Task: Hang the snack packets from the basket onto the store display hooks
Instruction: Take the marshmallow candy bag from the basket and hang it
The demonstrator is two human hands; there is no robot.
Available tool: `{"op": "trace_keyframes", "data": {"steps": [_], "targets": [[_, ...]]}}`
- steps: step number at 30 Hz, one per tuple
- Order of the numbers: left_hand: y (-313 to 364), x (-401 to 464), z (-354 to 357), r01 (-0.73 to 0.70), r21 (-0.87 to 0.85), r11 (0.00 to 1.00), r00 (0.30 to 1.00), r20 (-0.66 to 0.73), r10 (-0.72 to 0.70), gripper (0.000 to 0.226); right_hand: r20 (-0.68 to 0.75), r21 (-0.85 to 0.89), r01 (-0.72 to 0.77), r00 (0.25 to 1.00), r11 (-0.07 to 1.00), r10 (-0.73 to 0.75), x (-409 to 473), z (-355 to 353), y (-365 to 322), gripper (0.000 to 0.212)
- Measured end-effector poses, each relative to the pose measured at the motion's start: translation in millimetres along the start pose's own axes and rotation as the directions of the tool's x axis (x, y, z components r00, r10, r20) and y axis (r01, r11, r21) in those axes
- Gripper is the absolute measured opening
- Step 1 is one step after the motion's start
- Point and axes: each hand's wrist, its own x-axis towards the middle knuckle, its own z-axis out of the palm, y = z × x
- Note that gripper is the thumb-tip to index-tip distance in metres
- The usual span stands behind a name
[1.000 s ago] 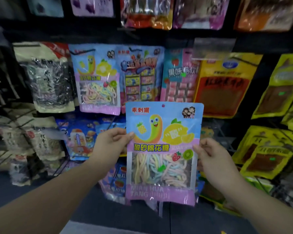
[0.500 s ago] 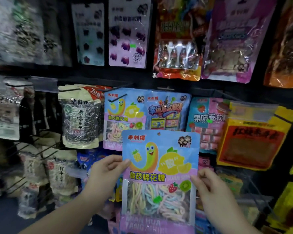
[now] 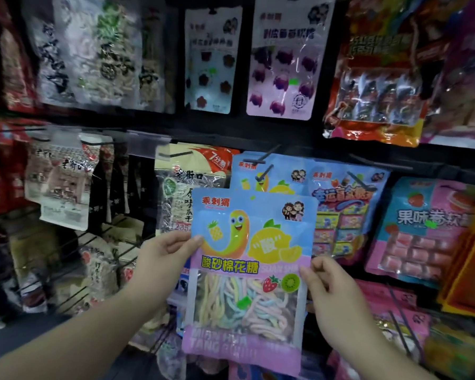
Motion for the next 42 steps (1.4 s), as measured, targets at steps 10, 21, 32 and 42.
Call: {"op": "trace_keyframes", "data": {"steps": [10, 21, 32, 42], "targets": [[-0.4, 16.9, -7.1, 0.018, -0.035, 0.999, 1.000, 0.022, -0.017, 0.004, -0.039, 0.048, -0.012, 0.999, 0.999, 0.014, 12.2, 12.1, -9.2, 0.023], [1.7, 16.7, -2.6, 0.019, -0.089, 0.996, 1.000, 0.022, -0.017, 0.010, -0.047, 0.072, 0.022, 0.999, 0.997, -0.018, 14.7, 3.2, -18.4, 0.029], [14.5, 33.8, 4.2, -0.022, -0.076, 0.997, 0.999, 0.021, 0.024, 0.007, -0.042, 0.066, 0.080, 0.996, 0.995, -0.077, 45.1, -6.6, -29.8, 0.037], [7.6, 46.9, 19.1, -0.005, 0.005, 1.000, 0.996, 0.091, 0.005, 0.006, -0.081, 0.026, 0.042, 0.996, 0.999, -0.040, 64.3, -8.7, -9.6, 0.034]]}}
